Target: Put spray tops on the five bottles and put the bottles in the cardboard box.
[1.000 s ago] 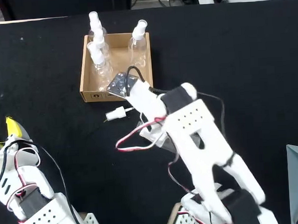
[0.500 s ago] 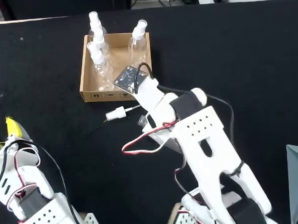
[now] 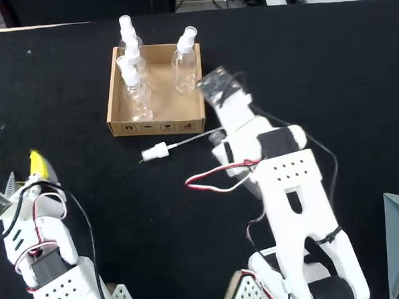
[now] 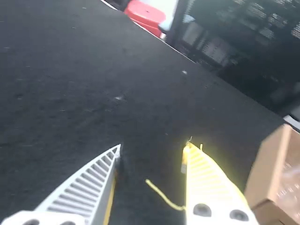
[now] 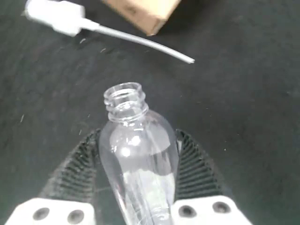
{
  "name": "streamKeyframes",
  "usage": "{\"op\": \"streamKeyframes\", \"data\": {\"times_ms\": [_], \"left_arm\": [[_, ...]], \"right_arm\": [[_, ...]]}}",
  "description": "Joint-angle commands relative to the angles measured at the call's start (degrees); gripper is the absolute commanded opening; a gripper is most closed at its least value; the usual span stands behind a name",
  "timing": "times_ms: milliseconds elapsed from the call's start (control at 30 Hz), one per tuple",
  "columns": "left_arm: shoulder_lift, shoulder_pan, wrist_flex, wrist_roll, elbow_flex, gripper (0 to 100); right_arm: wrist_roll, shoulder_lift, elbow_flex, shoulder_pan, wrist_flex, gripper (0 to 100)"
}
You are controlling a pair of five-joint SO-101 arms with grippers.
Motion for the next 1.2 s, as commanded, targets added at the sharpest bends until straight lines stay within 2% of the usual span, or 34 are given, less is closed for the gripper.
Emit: {"op": "streamKeyframes", "data": {"times_ms": [0, 133, 300, 633, 900, 1167], "left_arm": [[-0.7, 3.65, 0.0, -5.01, -1.63, 19], [-0.7, 5.85, 0.09, -8.62, -3.38, 14], [-0.7, 9.54, 0.18, -9.14, -3.82, 14], [-0.7, 19.91, 13.98, -12.31, -12.97, 14], [-0.62, 25.45, 19.16, -12.4, -16.66, 14], [-0.53, 28.44, 24.09, -15.56, -20.35, 14]], "right_arm": [[-2.46, -2.95, 0.13, 3.52, -4.13, 1.1], [-4.92, -2.86, 1.89, 5.45, -7.47, 1.1], [-8.35, -2.95, 4.26, 6.95, -11.34, 1.1], [-9.05, -2.86, 7.96, 6.86, -16.26, 1.1], [-9.14, -2.86, 10.24, 6.86, -19.34, 1.1], [-11.43, -2.86, 11.3, 6.77, -20.75, 1.1]]}}
